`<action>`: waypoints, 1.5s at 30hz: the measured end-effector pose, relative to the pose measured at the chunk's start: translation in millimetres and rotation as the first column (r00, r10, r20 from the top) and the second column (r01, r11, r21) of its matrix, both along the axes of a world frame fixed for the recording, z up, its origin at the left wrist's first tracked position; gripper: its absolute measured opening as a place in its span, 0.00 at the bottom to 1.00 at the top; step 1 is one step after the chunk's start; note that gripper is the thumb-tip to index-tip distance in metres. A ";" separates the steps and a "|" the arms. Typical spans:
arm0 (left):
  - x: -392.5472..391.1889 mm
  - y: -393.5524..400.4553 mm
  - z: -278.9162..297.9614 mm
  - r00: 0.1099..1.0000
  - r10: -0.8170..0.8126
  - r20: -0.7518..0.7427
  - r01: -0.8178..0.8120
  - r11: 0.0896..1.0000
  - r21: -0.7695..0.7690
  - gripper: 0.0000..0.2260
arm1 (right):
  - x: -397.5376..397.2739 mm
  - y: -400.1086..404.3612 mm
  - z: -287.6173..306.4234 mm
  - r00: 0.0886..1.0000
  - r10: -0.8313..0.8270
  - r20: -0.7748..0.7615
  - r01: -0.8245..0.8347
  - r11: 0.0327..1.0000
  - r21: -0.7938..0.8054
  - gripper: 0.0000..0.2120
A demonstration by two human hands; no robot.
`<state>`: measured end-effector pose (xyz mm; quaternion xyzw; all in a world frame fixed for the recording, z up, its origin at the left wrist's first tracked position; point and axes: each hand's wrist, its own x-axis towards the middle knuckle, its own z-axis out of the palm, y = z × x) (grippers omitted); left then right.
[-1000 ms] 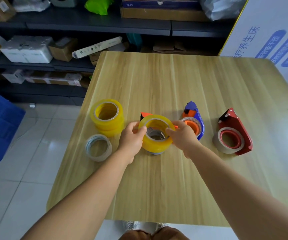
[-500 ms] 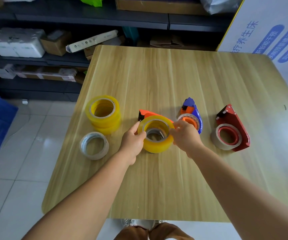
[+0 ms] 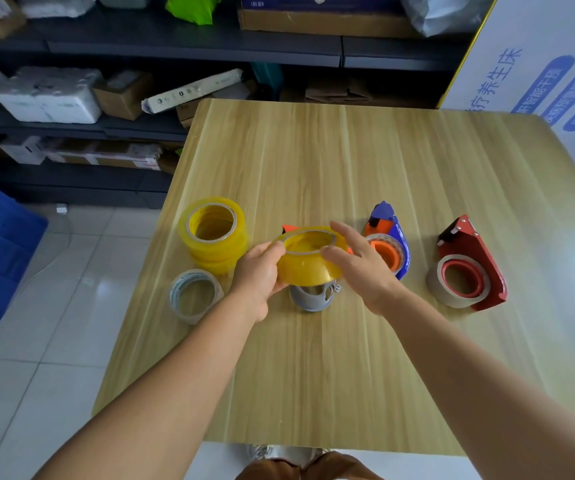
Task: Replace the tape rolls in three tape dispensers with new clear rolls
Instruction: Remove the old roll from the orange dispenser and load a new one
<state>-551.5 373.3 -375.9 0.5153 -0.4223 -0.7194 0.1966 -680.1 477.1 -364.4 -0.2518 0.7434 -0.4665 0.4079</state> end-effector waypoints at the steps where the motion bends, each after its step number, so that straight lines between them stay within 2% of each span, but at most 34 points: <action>1: 1.2 -0.7 2.0 1.000 -0.003 -0.004 0.003 1.000 0.000 0.08 | -0.6 0.9 0.7 0.999 0.021 0.044 -0.021 1.000 -0.006 0.31; 4: 7.5 -3.7 6.1 0.991 -0.075 -0.110 0.075 0.997 0.001 0.09 | -3.1 4.5 -0.2 0.994 0.059 0.093 -0.062 0.998 0.029 0.39; 6: 13.1 -3.7 4.6 0.970 -0.209 -0.125 0.198 0.976 -0.090 0.07 | -5.0 5.7 -0.5 0.999 0.047 0.026 -0.048 0.997 0.057 0.41; 8: 18.4 -1.6 3.0 0.955 -0.289 -0.070 0.270 0.941 -0.203 0.10 | -5.7 5.5 1.7 0.994 0.055 -0.093 -0.047 0.995 0.083 0.40; 10: 22.3 -0.7 2.9 0.956 -0.292 -0.029 0.276 0.929 -0.246 0.15 | -5.3 5.6 4.8 0.976 0.067 -0.205 -0.044 0.992 0.117 0.41; 13: 25.0 -0.1 3.7 0.955 -0.283 0.085 0.295 0.889 -0.351 0.16 | -4.9 7.2 9.1 0.952 0.071 -0.297 -0.036 0.992 0.121 0.44; 17: 22.6 1.4 4.9 0.958 -0.148 0.244 0.256 0.825 -0.504 0.13 | -2.6 8.2 7.6 0.926 0.061 -0.374 -0.020 0.993 0.113 0.36; 23: 22.2 11.7 -7.9 0.919 -0.140 0.368 0.293 0.867 -0.402 0.23 | -2.0 10.0 -0.7 0.915 0.082 -0.394 -0.001 0.980 0.201 0.23; 25: 20.9 15.5 -13.3 0.909 -0.117 0.401 0.278 0.885 -0.373 0.23 | -1.5 10.6 -3.1 0.907 0.131 -0.401 -0.020 0.963 0.268 0.21; 28: 19.7 18.6 -18.5 0.888 -0.121 0.444 0.285 0.901 -0.326 0.20 | 0.7 11.7 -6.2 0.883 0.209 -0.420 -0.063 0.940 0.334 0.20; 33: 15.0 20.5 -17.8 0.858 -0.149 0.491 0.304 0.919 -0.253 0.24 | 1.3 8.1 -8.4 0.870 0.206 -0.447 -0.033 0.930 0.366 0.18; 37: 9.2 19.5 -18.2 0.853 -0.155 0.499 0.318 0.911 -0.261 0.24 | -8.7 6.7 -10.4 0.865 0.195 -0.463 0.004 0.918 0.396 0.17; 40: 4.3 20.2 -22.1 0.811 -0.184 0.555 0.372 0.895 -0.246 0.24 | -11.5 7.7 -14.6 0.868 0.229 -0.440 -0.014 0.898 0.440 0.18; 45: -1.0 15.1 -26.3 0.791 -0.170 0.587 0.382 0.887 -0.258 0.24 | -17.1 2.2 -17.1 0.860 0.224 -0.459 -0.002 0.900 0.435 0.17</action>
